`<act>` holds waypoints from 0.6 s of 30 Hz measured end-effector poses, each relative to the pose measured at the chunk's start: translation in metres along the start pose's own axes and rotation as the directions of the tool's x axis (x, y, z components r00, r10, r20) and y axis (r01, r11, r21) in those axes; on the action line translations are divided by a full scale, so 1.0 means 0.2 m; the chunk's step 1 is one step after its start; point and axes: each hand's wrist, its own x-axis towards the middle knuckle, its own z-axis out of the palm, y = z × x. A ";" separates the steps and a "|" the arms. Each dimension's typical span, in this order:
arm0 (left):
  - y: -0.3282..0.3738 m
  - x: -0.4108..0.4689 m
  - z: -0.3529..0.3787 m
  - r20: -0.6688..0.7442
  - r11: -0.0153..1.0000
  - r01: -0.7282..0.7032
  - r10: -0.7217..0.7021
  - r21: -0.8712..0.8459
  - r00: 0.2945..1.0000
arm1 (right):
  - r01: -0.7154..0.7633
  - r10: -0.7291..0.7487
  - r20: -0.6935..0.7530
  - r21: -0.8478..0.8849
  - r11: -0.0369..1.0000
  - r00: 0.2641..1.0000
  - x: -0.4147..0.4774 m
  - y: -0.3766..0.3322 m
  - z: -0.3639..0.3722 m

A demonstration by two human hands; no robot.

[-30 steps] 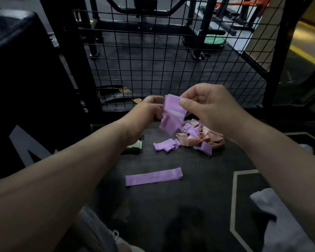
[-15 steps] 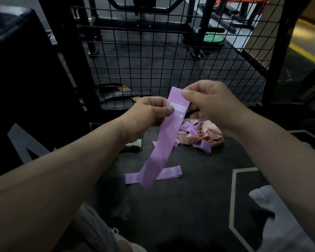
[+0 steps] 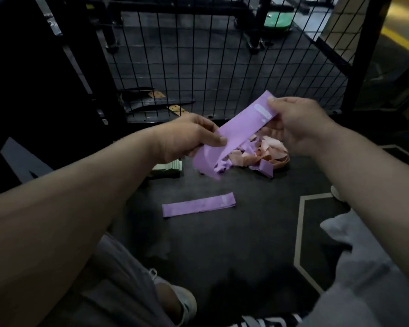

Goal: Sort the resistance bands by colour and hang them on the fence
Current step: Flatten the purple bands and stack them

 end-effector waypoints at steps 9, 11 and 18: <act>-0.05 -0.01 -0.03 0.060 0.946 0.179 -0.202 0.270 0.978 | -0.215 0.248 -0.123 0.237 0.948 0.961 0.10 0.31 -0.15; -0.05 0.00 -0.07 0.037 0.914 0.214 -0.241 0.344 0.970 | -0.207 0.242 -0.123 0.245 0.947 0.962 0.10 0.35 -0.18; -0.13 0.03 -0.19 -0.185 0.906 0.337 -0.297 0.254 0.937 | -0.160 0.191 -0.167 0.181 0.970 0.967 0.10 0.38 -0.23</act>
